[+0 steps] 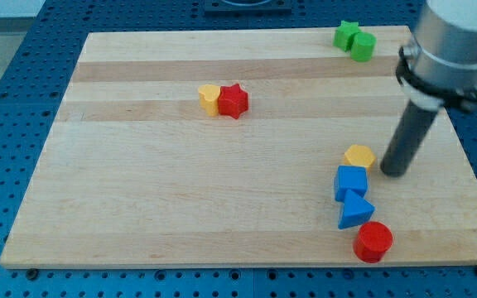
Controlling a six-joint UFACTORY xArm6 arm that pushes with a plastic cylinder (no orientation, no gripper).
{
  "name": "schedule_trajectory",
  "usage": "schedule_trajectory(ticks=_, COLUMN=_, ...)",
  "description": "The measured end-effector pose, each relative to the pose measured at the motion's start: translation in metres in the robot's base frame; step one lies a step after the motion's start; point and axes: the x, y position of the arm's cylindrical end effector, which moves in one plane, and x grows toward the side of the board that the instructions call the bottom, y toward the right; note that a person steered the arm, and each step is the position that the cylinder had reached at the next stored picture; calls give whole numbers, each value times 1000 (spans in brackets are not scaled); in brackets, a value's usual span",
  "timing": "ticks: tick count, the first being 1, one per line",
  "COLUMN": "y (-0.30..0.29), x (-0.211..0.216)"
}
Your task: Push the red circle towards the left of the triangle
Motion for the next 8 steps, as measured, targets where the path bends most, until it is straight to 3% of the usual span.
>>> schedule_trajectory(ticks=1, y=-8, x=57)
schedule_trajectory(ticks=2, y=-13, x=87)
schedule_trajectory(ticks=5, y=-18, x=92)
schedule_trajectory(ticks=8, y=-64, x=92)
